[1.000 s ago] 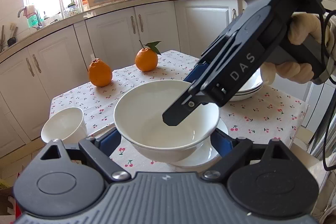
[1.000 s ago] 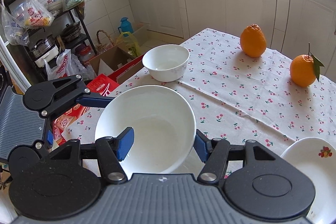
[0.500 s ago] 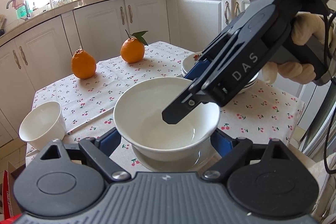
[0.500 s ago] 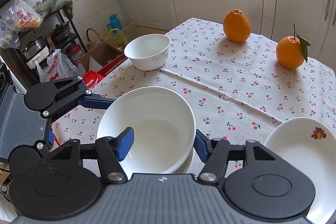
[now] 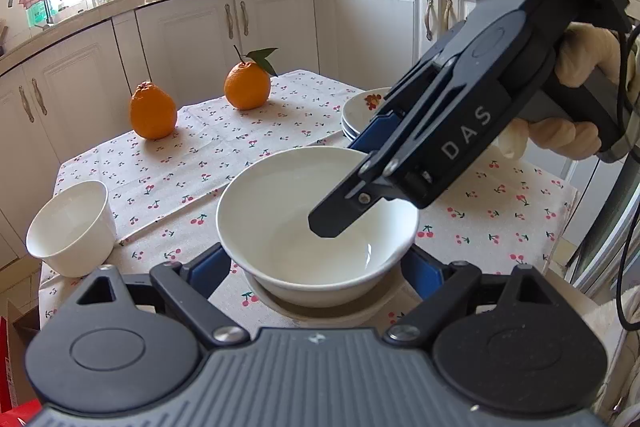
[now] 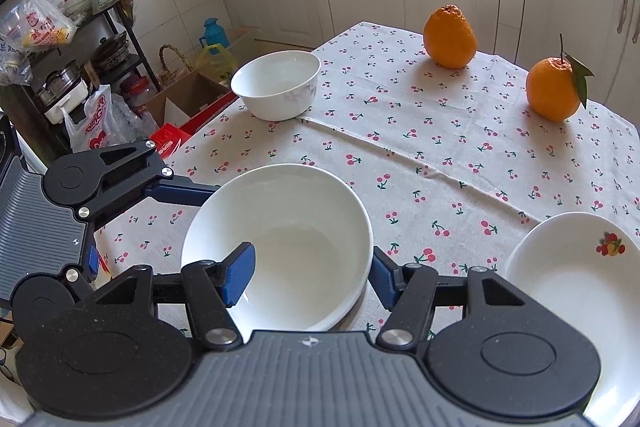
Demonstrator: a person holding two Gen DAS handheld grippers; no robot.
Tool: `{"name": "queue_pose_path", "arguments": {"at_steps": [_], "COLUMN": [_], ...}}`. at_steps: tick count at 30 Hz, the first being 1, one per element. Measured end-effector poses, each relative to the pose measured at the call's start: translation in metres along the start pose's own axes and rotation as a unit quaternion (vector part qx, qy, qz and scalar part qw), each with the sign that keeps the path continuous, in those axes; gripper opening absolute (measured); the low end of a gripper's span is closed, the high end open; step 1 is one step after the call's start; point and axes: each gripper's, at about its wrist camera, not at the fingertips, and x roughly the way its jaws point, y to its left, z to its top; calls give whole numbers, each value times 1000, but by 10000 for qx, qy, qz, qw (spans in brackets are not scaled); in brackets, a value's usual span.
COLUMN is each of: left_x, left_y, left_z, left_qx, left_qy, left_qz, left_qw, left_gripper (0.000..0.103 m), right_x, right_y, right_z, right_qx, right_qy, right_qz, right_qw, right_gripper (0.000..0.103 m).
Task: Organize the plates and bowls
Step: 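Open the right gripper to release the stacked bowl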
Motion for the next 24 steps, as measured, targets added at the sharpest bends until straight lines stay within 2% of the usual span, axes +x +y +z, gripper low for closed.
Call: {"name": "queue_pose_path", "arguments": {"at_steps": [9,11,13,15,19,24], "left_x": [2,2,0,-2,-6,-15], "left_y": [1,1,0,0,0,-1], "left_z": [-4,-4,-4,-4,-5,-6], "left_qx": [-82,-74,-22,-25,-39,-54], "left_qy": [45,60,30,10,-11,-90], "left_qz": [-100,-112,-42,-52,-66,-35], "left_qw": [9999,9999,10000,10000,10000,9999], "left_gripper": [92,93,96,96,97,98], "right_x": [4,3,-1,-3,-5,-5], "right_y": [2,2,4,6,11,15], "right_z": [-2,-2,-2,-1,1,2], "right_qx": [-38,-64,-112,-162,-261,-327], "right_qy": [50,16,-94,-161,-227,-252], "right_qz": [-85,-110,-122,-153,-223,-255], "right_qw": [9999,9999,9998,9996,9992,9988], "right_gripper": [67,72,85,90,99,102]}}
